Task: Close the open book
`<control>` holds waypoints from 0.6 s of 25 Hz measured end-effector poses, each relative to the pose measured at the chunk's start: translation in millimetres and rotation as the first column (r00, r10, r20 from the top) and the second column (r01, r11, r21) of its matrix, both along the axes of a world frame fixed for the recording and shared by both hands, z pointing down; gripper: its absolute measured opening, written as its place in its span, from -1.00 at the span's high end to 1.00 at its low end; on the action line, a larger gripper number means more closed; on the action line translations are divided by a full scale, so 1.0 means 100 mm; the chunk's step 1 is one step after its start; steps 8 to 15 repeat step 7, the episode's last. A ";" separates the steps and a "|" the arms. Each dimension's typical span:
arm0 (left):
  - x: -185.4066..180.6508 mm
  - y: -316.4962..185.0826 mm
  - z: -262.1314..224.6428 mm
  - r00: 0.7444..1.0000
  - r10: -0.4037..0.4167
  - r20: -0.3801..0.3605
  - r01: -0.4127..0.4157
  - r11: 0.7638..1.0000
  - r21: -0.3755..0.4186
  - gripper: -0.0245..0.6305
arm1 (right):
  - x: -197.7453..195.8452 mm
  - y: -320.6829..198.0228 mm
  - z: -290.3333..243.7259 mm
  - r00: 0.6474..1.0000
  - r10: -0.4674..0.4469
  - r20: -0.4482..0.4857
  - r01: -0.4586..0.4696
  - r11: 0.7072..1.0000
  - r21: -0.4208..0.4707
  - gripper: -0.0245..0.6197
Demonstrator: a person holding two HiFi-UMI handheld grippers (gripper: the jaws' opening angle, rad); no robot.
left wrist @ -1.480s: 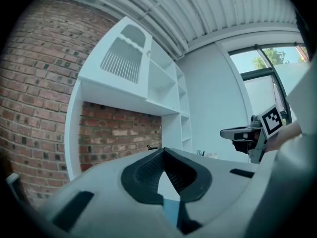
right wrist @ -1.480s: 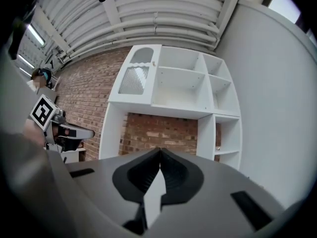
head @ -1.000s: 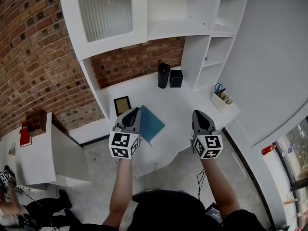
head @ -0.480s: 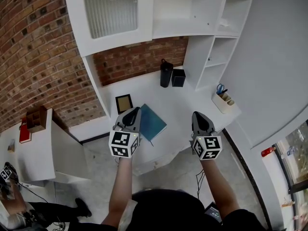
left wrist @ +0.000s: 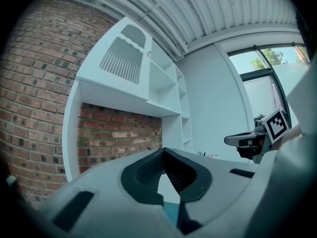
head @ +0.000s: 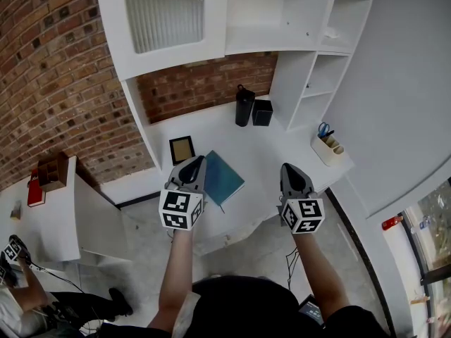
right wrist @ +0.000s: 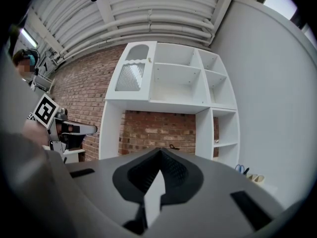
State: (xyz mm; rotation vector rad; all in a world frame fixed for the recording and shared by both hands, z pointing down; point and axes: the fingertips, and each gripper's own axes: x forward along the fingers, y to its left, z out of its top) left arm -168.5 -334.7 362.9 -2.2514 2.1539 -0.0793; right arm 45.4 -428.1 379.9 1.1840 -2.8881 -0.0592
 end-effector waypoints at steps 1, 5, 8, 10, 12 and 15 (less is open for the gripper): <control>0.00 0.00 0.00 1.000 0.000 -0.001 0.000 1.000 -0.001 0.90 | 0.00 0.00 0.00 1.000 -0.001 -0.001 0.001 1.000 0.000 0.93; -0.02 0.00 0.01 1.000 -0.004 -0.001 0.004 1.000 -0.003 0.90 | -0.01 0.01 0.02 1.000 -0.004 -0.003 0.004 1.000 -0.002 0.93; -0.02 0.00 0.02 1.000 -0.005 -0.002 0.005 1.000 -0.003 0.90 | -0.01 0.01 0.03 1.000 -0.005 -0.005 0.005 1.000 -0.004 0.93; -0.02 0.00 0.02 1.000 -0.005 -0.002 0.005 1.000 -0.003 0.90 | -0.01 0.01 0.03 1.000 -0.005 -0.005 0.005 1.000 -0.004 0.93; -0.02 0.00 0.02 1.000 -0.005 -0.002 0.005 1.000 -0.003 0.90 | -0.01 0.01 0.03 1.000 -0.005 -0.005 0.005 1.000 -0.004 0.93; -0.02 0.00 0.02 1.000 -0.005 -0.002 0.005 1.000 -0.003 0.90 | -0.01 0.01 0.03 1.000 -0.005 -0.005 0.005 1.000 -0.004 0.93</control>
